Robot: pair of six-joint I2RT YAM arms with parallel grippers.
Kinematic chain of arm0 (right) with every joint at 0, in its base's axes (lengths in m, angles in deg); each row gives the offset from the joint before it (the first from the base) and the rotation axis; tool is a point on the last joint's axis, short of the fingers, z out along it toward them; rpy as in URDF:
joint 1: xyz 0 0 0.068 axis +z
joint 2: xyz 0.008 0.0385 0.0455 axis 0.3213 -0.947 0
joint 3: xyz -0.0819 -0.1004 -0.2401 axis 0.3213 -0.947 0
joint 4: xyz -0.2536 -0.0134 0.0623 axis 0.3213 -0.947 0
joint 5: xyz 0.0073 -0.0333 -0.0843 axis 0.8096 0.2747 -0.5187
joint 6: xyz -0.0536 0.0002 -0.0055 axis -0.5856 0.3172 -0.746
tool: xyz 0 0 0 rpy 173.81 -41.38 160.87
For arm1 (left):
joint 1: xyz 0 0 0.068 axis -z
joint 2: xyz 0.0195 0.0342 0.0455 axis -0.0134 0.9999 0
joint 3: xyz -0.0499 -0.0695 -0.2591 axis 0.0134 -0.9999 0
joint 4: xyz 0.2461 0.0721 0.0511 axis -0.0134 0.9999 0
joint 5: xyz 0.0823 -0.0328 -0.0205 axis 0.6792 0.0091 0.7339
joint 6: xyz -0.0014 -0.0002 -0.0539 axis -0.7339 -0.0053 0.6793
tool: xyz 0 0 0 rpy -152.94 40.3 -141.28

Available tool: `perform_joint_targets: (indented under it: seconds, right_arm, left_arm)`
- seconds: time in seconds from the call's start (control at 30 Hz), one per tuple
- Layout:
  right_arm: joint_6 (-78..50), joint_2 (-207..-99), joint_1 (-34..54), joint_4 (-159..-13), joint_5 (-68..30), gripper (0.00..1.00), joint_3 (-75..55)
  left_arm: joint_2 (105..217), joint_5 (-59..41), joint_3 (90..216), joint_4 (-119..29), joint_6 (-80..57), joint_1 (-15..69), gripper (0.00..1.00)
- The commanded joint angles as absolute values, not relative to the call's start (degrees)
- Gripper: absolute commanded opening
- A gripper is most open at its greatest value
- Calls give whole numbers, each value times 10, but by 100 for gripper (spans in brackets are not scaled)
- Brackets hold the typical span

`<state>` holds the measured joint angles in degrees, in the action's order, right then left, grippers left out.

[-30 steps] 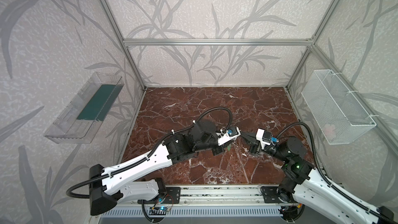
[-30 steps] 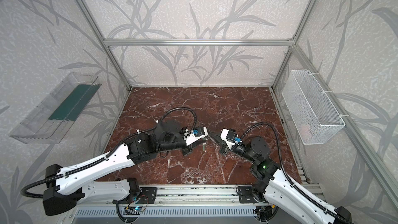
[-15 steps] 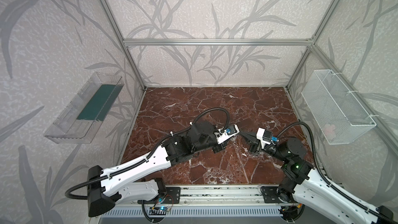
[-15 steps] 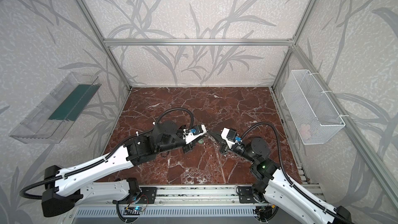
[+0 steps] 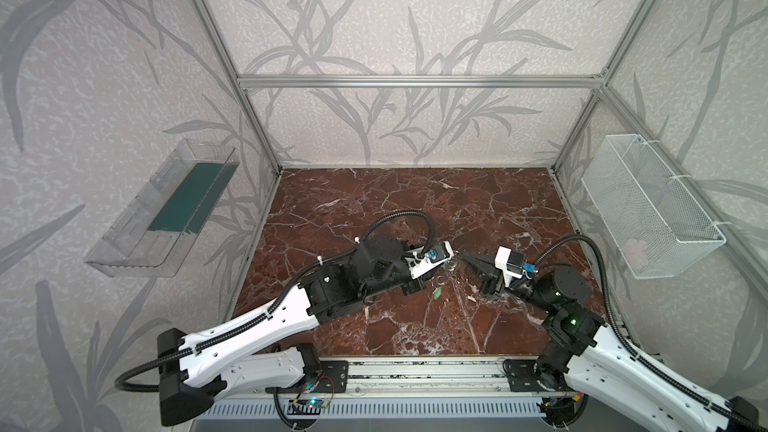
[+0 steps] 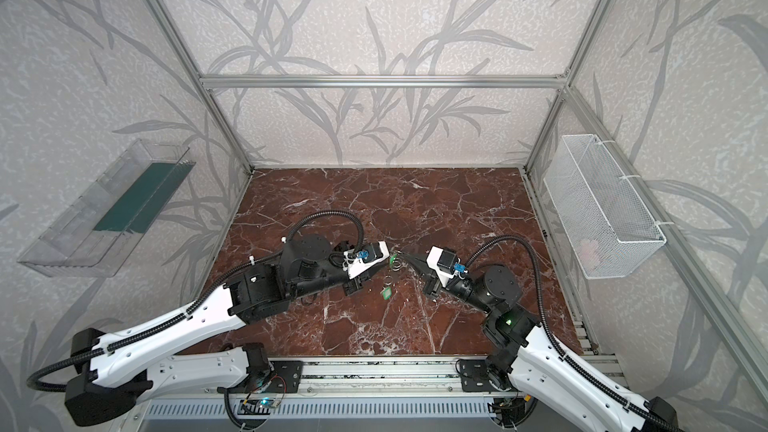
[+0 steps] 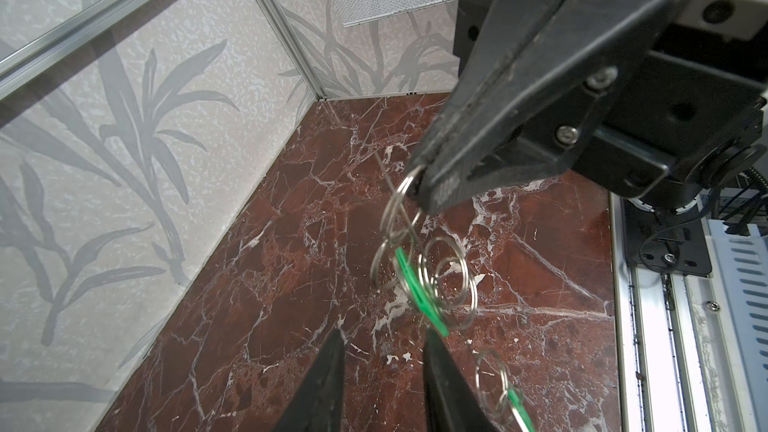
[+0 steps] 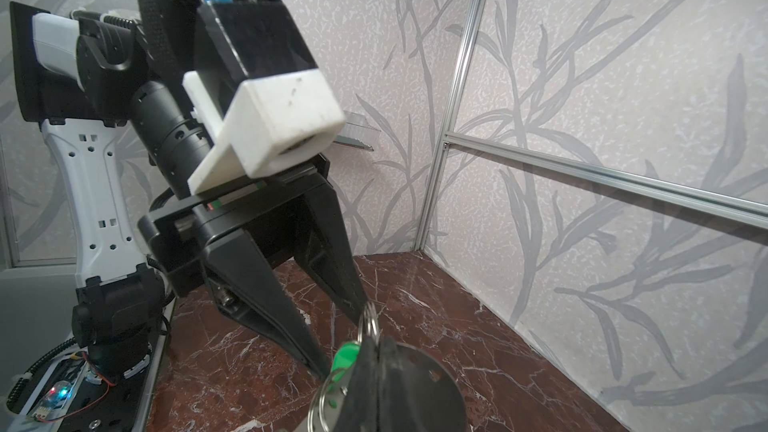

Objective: Put the keys on the keyring

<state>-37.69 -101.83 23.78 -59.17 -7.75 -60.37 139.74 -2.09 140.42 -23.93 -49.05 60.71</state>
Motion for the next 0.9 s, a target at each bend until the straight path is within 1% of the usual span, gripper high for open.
perform_joint_targets:
  seconds: [0.0, 0.1, 0.33, 0.6, 0.87]
  right_arm:
    - [-373, -1015, 236, -566, -73, 0, -601]
    - [-371, -1017, 236, -565, -72, 0, -599]
    - [-363, -1021, 236, -553, -72, 0, -598]
    - [-361, -1020, 236, -553, -77, 0, -596]
    - [-362, -1027, 236, -553, -75, 0, -590]
  left_arm:
    - [1387, -4, 1402, -219, -503, 607, 35]
    - [1384, -12, 1400, -225, -497, 607, 36]
    - [1391, -66, 1384, -259, -464, 608, 37]
    - [1394, -81, 1369, -292, -440, 610, 38]
    - [1401, -74, 1356, -340, -417, 614, 38]
